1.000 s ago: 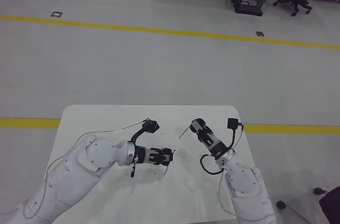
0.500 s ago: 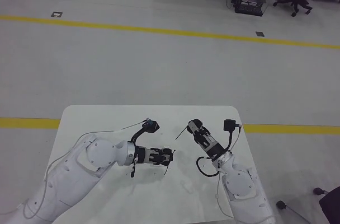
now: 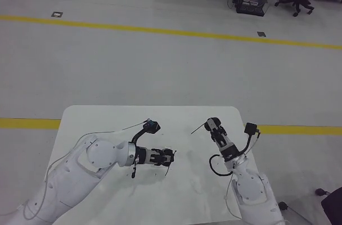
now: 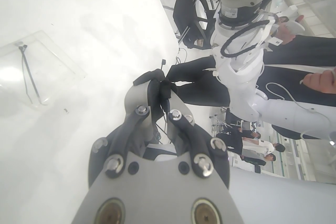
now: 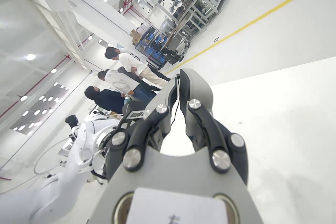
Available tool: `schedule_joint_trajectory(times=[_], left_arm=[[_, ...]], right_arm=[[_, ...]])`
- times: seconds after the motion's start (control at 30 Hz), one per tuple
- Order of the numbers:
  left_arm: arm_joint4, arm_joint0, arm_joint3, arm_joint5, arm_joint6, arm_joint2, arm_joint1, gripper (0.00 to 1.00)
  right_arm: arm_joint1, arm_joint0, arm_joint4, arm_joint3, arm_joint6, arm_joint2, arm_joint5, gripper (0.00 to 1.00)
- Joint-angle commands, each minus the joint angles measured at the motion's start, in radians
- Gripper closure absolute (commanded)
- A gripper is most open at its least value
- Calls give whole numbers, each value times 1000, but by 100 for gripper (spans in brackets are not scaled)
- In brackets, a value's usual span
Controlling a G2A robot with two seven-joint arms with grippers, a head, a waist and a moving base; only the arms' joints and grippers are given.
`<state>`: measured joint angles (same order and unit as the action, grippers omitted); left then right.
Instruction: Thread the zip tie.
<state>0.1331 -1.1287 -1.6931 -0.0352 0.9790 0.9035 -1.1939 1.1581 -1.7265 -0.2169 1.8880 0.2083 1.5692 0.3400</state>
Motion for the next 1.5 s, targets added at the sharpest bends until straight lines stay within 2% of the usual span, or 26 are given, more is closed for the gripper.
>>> schedule_joint_trajectory(times=[0.0,0.23,0.47,0.67,0.73,0.83,1.27,1.47], left_arm=[[0,0,0,0,0,0,0,100],[0,0,0,0,0,0,0,100],[0,0,0,0,0,0,0,100],[0,0,0,0,0,0,0,100],[0,0,0,0,0,0,0,100],[0,0,0,0,0,0,0,100],[0,0,0,0,0,0,0,100],[0,0,0,0,0,0,0,100]], right_arm=[[-7,-8,40,2,-4,14,0,100],[-27,-22,155,17,18,53,0,100],[-31,-9,274,43,117,101,0,100],[-7,3,399,57,293,169,0,100],[9,7,444,52,363,197,0,100],[47,18,553,37,504,256,0,100],[47,18,553,37,504,256,0,100],[53,23,419,99,489,251,0,100]])
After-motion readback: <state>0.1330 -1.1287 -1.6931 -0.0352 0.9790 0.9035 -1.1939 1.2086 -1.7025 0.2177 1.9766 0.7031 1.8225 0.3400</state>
